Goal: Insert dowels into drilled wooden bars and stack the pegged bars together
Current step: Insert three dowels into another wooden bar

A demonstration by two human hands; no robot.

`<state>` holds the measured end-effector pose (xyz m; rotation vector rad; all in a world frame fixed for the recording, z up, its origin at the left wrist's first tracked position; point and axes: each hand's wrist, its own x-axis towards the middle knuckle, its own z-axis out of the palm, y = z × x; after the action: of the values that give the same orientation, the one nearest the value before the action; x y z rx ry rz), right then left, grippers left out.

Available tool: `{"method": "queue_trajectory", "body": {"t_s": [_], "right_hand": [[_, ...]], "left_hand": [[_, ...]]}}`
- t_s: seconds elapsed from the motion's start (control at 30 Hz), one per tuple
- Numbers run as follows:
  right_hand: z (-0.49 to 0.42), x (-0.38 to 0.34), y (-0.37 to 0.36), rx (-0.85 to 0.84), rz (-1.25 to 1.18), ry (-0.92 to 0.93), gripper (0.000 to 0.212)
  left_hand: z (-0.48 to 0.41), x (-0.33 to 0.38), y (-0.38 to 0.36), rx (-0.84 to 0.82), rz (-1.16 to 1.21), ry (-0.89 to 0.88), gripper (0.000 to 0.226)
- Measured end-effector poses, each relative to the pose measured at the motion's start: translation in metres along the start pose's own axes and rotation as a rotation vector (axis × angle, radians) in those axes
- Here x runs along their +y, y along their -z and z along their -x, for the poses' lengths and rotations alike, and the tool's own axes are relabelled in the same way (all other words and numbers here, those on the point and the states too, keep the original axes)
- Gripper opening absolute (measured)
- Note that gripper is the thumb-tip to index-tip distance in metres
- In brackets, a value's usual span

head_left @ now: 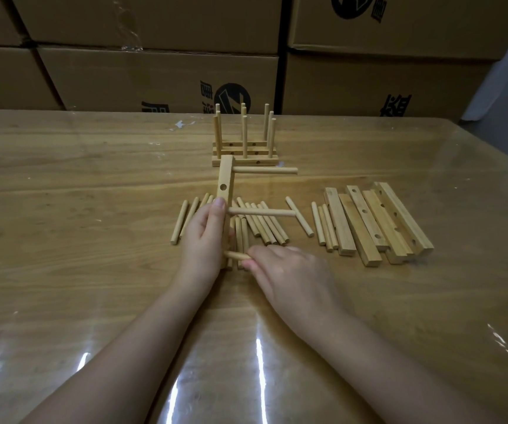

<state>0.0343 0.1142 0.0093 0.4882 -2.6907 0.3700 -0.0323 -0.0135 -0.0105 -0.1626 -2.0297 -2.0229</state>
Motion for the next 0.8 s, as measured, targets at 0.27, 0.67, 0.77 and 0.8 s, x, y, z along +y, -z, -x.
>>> {"method": "queue_trajectory", "body": {"t_s": [0.27,0.67,0.77,0.8], "right_hand": [[-0.002,0.007,0.003,-0.036,0.019,0.046,0.034],[-0.001,0.013,0.001,-0.171,-0.208,-0.04,0.029],[0.0,0.011,0.001,-0.195,-0.282,-0.109,0.027],[0.0,0.011,0.0,-0.207,-0.304,-0.128,0.026]], "left_hand": [[0.004,0.002,0.001,-0.04,-0.085,-0.01,0.034],[0.005,0.004,0.001,-0.125,-0.084,-0.044,0.031],[0.004,0.002,0.001,-0.141,-0.114,-0.078,0.031],[0.004,0.002,0.001,-0.141,-0.115,-0.083,0.03]]}}
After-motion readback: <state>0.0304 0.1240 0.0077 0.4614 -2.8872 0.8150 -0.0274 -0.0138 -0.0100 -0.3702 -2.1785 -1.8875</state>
